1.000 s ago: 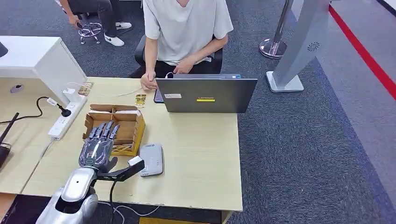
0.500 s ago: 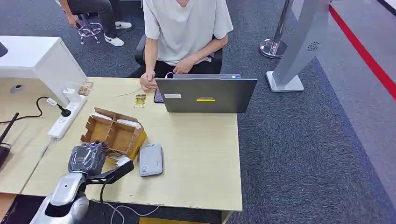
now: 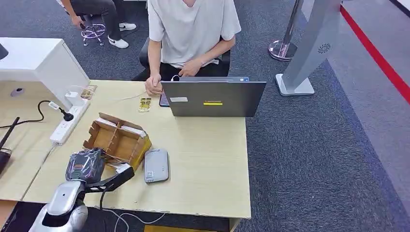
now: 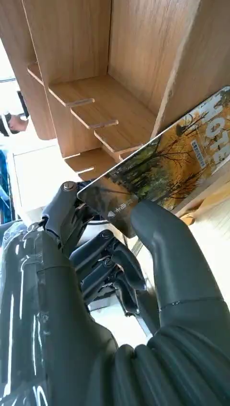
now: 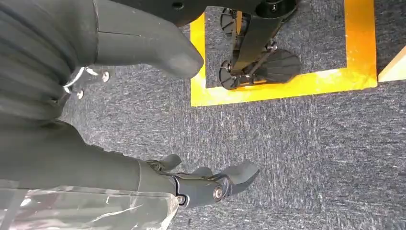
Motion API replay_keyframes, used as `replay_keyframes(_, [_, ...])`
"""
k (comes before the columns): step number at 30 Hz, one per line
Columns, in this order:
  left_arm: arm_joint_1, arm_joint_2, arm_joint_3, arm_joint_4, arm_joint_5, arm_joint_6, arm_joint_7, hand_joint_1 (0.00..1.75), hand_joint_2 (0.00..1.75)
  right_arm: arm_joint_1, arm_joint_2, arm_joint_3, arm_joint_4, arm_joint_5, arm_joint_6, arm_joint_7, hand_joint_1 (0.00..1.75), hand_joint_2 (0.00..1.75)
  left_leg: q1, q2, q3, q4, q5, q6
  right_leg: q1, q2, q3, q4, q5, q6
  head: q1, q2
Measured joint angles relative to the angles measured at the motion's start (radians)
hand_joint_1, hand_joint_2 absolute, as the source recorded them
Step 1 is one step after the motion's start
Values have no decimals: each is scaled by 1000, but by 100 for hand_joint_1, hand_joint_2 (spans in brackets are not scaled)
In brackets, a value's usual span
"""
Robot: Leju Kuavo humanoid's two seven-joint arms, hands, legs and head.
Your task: Pass the card to the sensor for recognition and then transmit it.
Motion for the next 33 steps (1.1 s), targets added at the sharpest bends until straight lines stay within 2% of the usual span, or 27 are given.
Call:
replay_keyframes(8, [1, -2, 1, 0, -3, 5, 0, 175, 175, 0, 0, 0, 0, 0, 0, 0, 0, 175, 0, 0, 0, 0, 0, 0, 0, 0, 0, 0, 0, 0, 0, 0])
replay_keyframes(11, [10, -22, 13, 0, -7, 43, -12, 175, 175, 0, 0, 0, 0, 3, -3, -3, 0, 175, 0, 0, 0, 0, 0, 0, 0, 0, 0, 0, 0, 0, 0, 0])
replay_keyframes(12, [25, -32, 13, -37, 16, 75, -54, 175, 175, 1, 0, -1, 0, 0, -5, -8, 0, 175, 0, 0, -1, 0, 0, 0, 0, 0, -1, 0, 0, 0, 0, 0])
replay_keyframes(15, [43, -48, 8, -133, 32, 133, -95, 175, 175, 1, 1, -5, -1, -3, -11, -16, 0, 175, 0, 0, -1, 1, 0, 0, 0, 0, -1, -1, 0, 0, 0, 0])
replay_keyframes(18, [41, -64, -16, -244, 27, 223, -117, 175, 175, 2, 6, -11, -3, 0, -17, -25, 0, 175, 0, 0, -1, 1, 0, 0, 0, 0, -1, -1, 0, 0, 0, 0])
replay_keyframes(21, [11, -73, -42, -331, 21, 270, -126, 175, 175, 2, 11, -11, -4, 10, -17, -32, 0, 175, 0, 0, -1, 1, 0, 0, 0, 0, -1, -1, 0, 0, 0, 0])
replay_keyframes(25, [-55, -76, -61, -383, 15, 272, -126, 175, 175, 2, 15, -11, -4, 17, -17, -32, 0, 175, 0, 0, -1, 1, 1, -1, 0, 0, -1, 0, 1, -1, 0, 0])
replay_keyframes(29, [-98, -76, -72, -392, 6, 260, -119, 175, 175, 3, 15, -11, -4, 21, -16, -31, 0, 175, 0, 0, 0, 1, 1, -1, 0, 0, -1, 0, 1, -1, 0, 0])
replay_keyframes(33, [-185, -70, -80, -375, -54, 194, -50, 175, 175, 2, 15, -11, -4, 40, -14, -27, 0, 175, 0, -1, -1, 1, 2, -1, 0, 0, -2, 0, 1, -1, 0, 0])
